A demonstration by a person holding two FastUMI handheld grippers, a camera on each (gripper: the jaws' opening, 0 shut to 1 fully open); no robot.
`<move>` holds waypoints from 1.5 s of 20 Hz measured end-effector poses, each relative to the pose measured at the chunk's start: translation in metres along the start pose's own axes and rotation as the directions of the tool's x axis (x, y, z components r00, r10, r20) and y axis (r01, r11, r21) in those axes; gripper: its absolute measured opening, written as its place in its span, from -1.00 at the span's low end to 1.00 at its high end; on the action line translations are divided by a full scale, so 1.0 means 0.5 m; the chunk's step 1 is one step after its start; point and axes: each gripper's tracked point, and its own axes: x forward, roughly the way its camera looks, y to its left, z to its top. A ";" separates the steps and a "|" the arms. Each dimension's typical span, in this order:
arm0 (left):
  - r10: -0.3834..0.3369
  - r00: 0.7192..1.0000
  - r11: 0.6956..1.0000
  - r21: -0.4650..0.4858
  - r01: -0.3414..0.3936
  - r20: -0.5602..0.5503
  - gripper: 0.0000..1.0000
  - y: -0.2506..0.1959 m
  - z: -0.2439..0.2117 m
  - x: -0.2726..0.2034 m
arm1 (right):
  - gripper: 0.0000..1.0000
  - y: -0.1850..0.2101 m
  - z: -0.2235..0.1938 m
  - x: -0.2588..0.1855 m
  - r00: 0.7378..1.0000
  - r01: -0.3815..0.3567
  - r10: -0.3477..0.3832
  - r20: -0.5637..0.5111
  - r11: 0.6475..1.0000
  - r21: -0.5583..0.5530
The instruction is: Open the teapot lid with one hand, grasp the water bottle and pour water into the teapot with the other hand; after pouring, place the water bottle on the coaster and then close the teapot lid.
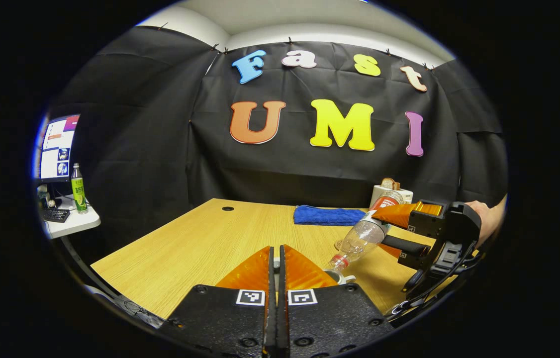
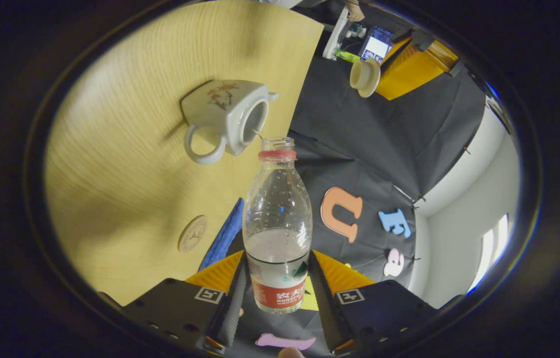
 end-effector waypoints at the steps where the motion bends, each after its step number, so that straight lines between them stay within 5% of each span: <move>1: 0.000 1.000 1.000 0.001 0.000 0.001 -0.94 0.000 0.002 -0.001 | 0.34 -0.003 -0.001 0.000 1.000 0.004 -0.004 0.004 1.000 -0.009; 17: 0.001 1.000 1.000 0.001 -0.001 0.009 -0.94 0.002 0.009 -0.008 | 0.34 -0.033 0.014 -0.004 0.999 0.048 -0.046 0.024 0.994 -0.093; 30: 0.011 1.000 1.000 0.011 -0.012 0.024 -0.94 0.007 0.022 -0.017 | 0.33 -0.022 0.009 0.000 0.999 0.026 -0.024 0.025 0.998 -0.058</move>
